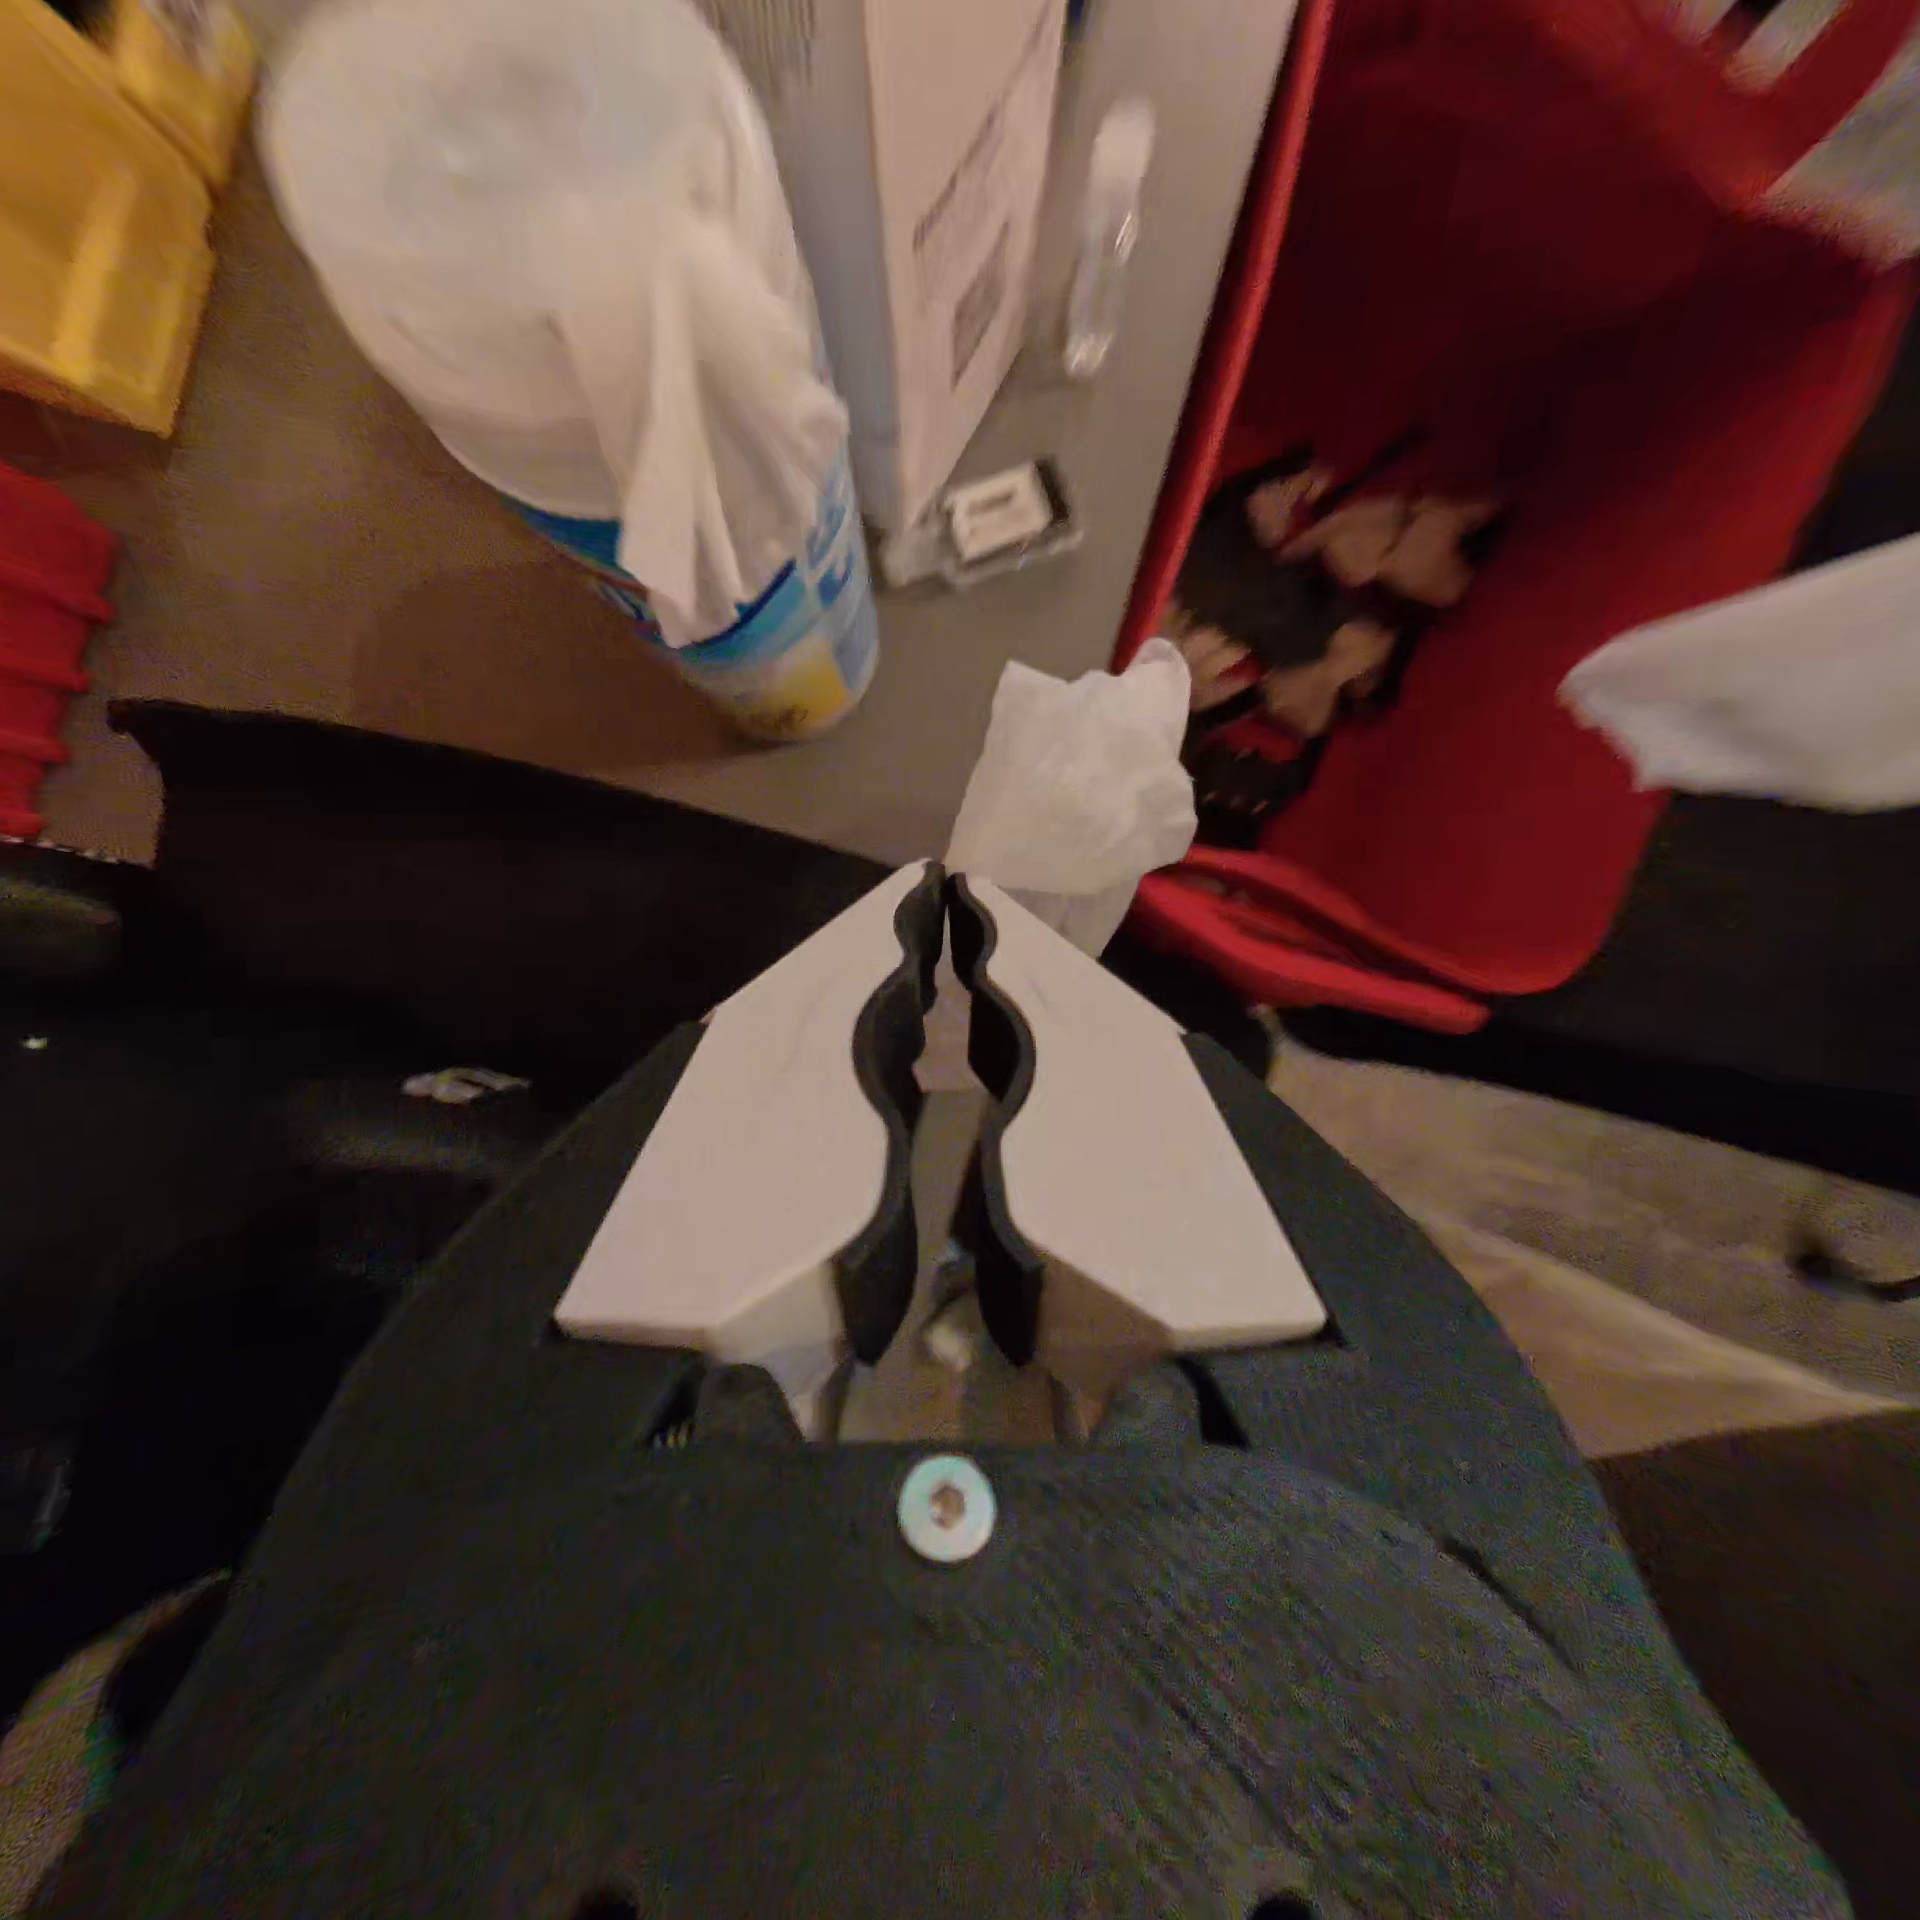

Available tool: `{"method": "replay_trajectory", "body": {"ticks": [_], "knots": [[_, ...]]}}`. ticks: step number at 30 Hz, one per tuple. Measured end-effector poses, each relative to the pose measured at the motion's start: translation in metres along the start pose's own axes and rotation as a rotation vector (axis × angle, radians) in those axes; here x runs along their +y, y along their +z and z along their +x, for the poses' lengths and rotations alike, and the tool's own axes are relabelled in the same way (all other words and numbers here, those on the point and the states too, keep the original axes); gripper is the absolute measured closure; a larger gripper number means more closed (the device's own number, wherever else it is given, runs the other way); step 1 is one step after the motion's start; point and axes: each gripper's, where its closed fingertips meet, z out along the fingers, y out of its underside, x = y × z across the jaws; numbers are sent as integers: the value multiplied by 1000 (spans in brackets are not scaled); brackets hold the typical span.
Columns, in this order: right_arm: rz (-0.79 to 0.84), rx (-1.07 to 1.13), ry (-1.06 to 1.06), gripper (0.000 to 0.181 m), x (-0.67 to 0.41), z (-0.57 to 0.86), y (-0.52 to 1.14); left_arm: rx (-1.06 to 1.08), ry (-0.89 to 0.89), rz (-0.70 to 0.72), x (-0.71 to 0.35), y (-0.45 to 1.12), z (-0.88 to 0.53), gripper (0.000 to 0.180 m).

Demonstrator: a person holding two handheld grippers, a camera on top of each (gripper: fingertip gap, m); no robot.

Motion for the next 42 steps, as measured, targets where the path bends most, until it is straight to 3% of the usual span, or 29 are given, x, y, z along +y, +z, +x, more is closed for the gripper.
{"method": "replay_trajectory", "body": {"ticks": [1, 9, 15, 22, 29, 36, 42], "knots": [[-10, -30, 4, 181, -1, -6, 5, 29, -49, 48, -7, -19, 2, 179], [-177, -202, -81, 181, 29, -72, 66, 242, -372, 414, -3, -153, -22, 180], [-214, -660, 113, 181, 59, -195, 112, 109, -467, 623, 73, -257, -98, 180], [-335, -778, 63, 181, 126, -325, 188, -80, -481, 637, 245, -340, -187, 180], [-525, -815, -132, 181, 252, -431, 283, -212, -653, 656, 389, -426, -258, 180], [-718, -780, -210, 181, 399, -460, 396, -435, -839, 675, 498, -486, -320, 180], [-757, -724, -241, 181, 488, -453, 503, -538, -856, 570, 554, -492, -387, 180]]}}
